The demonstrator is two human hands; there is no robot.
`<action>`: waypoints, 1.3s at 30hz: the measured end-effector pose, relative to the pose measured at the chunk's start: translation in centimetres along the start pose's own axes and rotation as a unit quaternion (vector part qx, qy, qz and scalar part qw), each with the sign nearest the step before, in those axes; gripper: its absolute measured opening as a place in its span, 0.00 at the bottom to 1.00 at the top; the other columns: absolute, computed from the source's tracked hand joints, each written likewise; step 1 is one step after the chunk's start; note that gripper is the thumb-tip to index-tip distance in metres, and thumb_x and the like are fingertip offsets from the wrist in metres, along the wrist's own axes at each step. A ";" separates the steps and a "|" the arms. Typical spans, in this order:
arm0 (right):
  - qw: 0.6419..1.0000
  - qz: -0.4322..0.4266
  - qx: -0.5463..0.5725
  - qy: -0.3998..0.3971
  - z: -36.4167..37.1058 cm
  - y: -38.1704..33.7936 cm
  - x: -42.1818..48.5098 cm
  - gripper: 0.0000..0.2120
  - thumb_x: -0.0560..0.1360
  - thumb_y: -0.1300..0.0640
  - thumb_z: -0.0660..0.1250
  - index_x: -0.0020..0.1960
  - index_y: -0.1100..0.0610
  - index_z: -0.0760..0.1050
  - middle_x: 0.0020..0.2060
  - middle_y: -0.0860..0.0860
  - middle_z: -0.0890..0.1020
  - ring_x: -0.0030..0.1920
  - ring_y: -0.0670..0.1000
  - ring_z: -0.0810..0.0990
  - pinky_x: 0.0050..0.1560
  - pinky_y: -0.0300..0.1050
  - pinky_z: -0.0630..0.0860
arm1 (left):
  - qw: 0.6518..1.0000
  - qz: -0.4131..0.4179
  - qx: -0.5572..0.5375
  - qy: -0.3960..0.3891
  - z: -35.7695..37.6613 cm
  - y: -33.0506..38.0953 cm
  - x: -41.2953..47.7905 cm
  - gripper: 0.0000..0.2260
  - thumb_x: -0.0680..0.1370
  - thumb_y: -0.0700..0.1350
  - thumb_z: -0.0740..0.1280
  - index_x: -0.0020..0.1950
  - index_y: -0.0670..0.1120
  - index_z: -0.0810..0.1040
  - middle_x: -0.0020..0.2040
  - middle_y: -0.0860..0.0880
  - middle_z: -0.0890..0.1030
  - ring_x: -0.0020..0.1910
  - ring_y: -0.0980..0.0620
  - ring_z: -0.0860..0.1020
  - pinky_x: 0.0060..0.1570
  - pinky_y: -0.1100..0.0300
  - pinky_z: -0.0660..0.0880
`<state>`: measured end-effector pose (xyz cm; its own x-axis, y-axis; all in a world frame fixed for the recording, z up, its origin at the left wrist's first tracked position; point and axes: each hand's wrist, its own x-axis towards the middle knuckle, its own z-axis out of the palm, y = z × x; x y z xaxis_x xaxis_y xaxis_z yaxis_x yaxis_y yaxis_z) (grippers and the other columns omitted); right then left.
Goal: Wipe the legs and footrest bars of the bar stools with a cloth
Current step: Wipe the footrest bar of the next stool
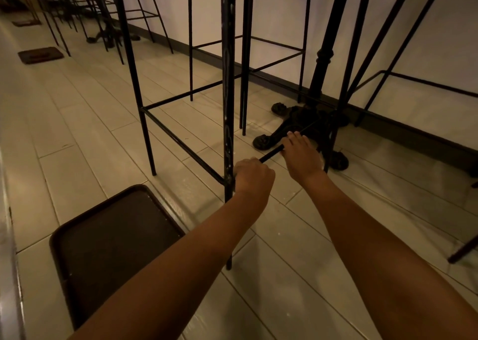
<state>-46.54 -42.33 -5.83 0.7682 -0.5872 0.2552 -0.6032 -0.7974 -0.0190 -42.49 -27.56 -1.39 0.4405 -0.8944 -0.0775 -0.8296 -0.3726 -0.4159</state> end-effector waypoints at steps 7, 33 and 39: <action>1.000 0.005 -0.004 0.005 -0.1 -0.3 -0.2 0.19 0.80 0.59 0.54 0.70 0.61 0.60 0.72 0.59 0.61 0.74 0.57 0.55 0.74 0.51 0.52 | 0.996 -0.001 0.064 -0.056 0.2 0.5 -0.6 0.15 0.72 0.36 0.67 0.58 0.36 0.74 0.52 0.37 0.77 0.50 0.40 0.75 0.47 0.48 0.76; 0.999 0.004 -0.024 0.034 0.2 -0.5 -0.3 0.20 0.79 0.61 0.57 0.70 0.61 0.60 0.72 0.59 0.61 0.74 0.57 0.55 0.74 0.50 0.51 | 0.994 -0.047 -0.080 -0.063 -0.9 0.7 1.1 0.20 0.72 0.32 0.66 0.64 0.36 0.70 0.57 0.39 0.76 0.55 0.40 0.75 0.48 0.43 0.75; 1.000 -0.013 -0.010 0.023 0.3 -0.1 -0.3 0.20 0.79 0.61 0.56 0.70 0.63 0.60 0.72 0.61 0.61 0.73 0.59 0.55 0.74 0.52 0.52 | 0.996 -0.048 -0.008 -0.078 -0.9 1.7 0.6 0.24 0.72 0.30 0.67 0.67 0.35 0.67 0.62 0.30 0.71 0.59 0.29 0.71 0.50 0.38 0.74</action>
<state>-46.64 -42.09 -6.20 0.7732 -0.5589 0.2995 -0.5878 -0.8090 0.0077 -43.99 -28.94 -1.31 0.5656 -0.8053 -0.1779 -0.7855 -0.4603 -0.4136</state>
